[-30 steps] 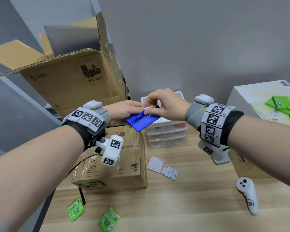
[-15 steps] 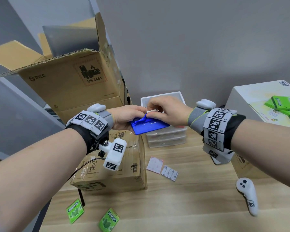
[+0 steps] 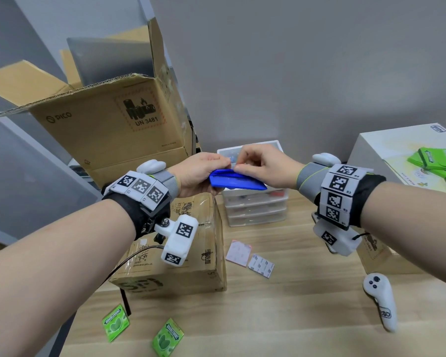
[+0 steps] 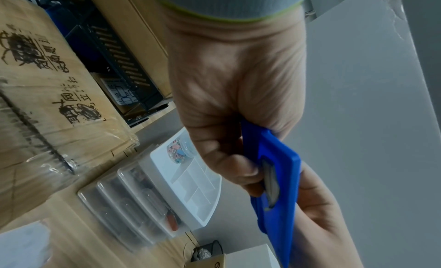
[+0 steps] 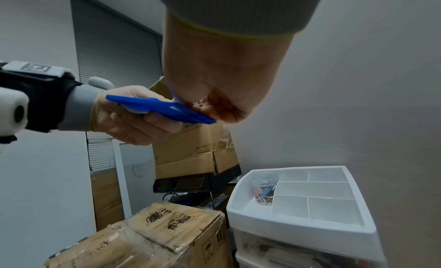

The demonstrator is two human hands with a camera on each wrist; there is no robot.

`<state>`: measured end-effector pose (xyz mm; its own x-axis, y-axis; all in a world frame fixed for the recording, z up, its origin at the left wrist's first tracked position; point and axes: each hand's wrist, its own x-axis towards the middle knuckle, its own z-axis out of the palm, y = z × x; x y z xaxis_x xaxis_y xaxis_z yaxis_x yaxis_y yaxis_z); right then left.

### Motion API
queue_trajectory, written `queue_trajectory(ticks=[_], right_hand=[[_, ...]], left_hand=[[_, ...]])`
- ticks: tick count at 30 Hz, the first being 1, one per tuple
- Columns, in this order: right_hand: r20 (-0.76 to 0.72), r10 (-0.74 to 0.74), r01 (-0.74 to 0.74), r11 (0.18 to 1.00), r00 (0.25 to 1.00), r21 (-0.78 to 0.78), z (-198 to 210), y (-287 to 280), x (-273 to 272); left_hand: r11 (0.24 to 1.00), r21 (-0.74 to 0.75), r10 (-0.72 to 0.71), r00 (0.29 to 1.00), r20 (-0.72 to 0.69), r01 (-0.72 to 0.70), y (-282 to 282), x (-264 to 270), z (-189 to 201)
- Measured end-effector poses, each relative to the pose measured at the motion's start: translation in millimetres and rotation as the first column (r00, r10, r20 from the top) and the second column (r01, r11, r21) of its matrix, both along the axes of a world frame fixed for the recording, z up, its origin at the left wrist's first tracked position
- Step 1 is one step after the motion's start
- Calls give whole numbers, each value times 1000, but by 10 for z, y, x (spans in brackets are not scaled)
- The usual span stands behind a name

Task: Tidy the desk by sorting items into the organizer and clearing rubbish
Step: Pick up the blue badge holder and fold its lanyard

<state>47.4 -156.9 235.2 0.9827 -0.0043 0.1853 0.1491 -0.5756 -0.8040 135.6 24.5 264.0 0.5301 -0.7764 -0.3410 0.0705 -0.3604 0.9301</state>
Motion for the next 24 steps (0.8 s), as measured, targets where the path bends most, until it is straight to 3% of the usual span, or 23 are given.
queue_trajectory(ticks=[7, 12, 24], right_hand=[[-17, -18, 18, 1000, 1000, 0, -16, -21, -38], [-30, -60, 62, 996, 998, 68, -90, -49, -66], [21, -126, 124, 989, 992, 86, -209, 115, -84]], left_hand=[[997, 64, -43, 996, 81, 38, 4, 0, 51], [1000, 9, 28, 992, 127, -29, 17, -28, 2], [998, -67, 5, 994, 109, 3, 186, -27, -71]])
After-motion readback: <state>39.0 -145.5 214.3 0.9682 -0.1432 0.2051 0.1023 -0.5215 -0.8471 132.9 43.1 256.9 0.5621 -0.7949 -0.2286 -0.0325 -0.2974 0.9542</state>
